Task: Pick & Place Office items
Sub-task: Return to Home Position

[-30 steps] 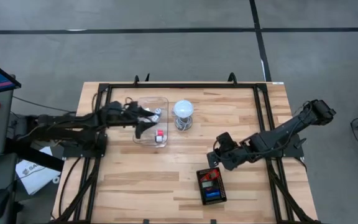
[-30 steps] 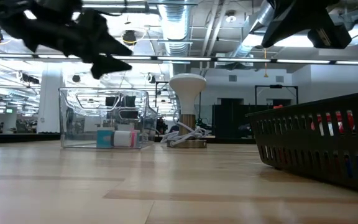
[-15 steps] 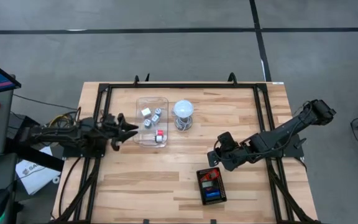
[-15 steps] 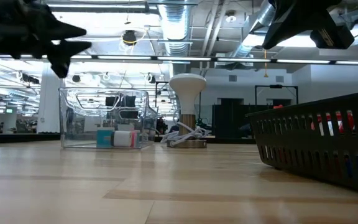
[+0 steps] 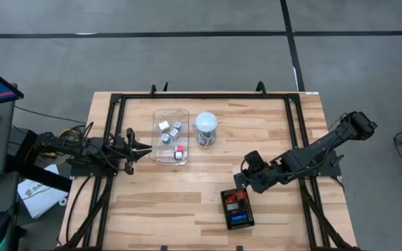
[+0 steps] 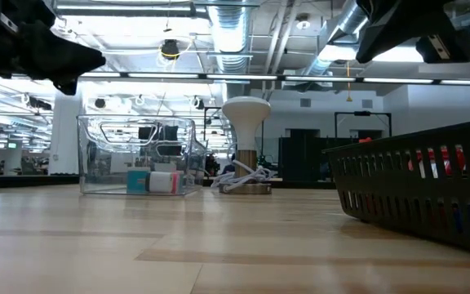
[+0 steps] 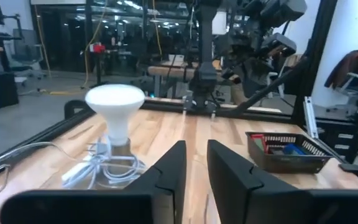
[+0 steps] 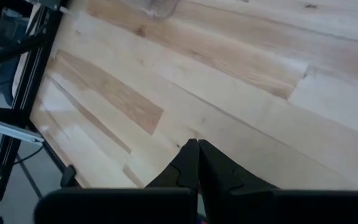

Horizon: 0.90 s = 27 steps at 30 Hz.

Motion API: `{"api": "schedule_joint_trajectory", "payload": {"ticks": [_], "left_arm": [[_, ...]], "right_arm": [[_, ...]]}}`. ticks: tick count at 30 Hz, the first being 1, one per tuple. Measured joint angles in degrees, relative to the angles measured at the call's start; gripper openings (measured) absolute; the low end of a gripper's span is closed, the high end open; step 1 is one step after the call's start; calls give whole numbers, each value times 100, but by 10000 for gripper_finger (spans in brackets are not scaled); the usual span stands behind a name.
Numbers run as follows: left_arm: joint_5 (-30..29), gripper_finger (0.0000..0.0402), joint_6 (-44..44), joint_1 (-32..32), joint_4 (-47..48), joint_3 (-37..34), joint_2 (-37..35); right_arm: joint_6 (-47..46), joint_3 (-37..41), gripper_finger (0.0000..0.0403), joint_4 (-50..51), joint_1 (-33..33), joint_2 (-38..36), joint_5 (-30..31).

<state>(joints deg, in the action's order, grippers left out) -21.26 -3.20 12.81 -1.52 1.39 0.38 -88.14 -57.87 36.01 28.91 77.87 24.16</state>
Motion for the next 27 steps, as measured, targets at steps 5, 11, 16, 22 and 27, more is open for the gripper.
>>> {"api": "schedule_joint_trajectory", "payload": {"ticks": [5, 11, 16, 22, 27], "left_arm": [[145, 45, 41, -267, 9, -2, 94], [1018, 42, -29, -909, 95, -11, 214], [1637, 42, -60, -1442, 182, -13, 190], [2109, 41, -105, -1778, 256, -13, 197], [2060, 36, -139, -1950, 260, -15, 210]], "right_arm": [[0, 0, 0, 38, -9, 0, -23], [-55, 0, 0, 20, -9, 0, -6], [-90, 0, 0, 17, -9, 0, 14], [-34, 0, 0, 15, -4, 0, 200], [465, 0, 0, -59, -4, 0, 292]]}}
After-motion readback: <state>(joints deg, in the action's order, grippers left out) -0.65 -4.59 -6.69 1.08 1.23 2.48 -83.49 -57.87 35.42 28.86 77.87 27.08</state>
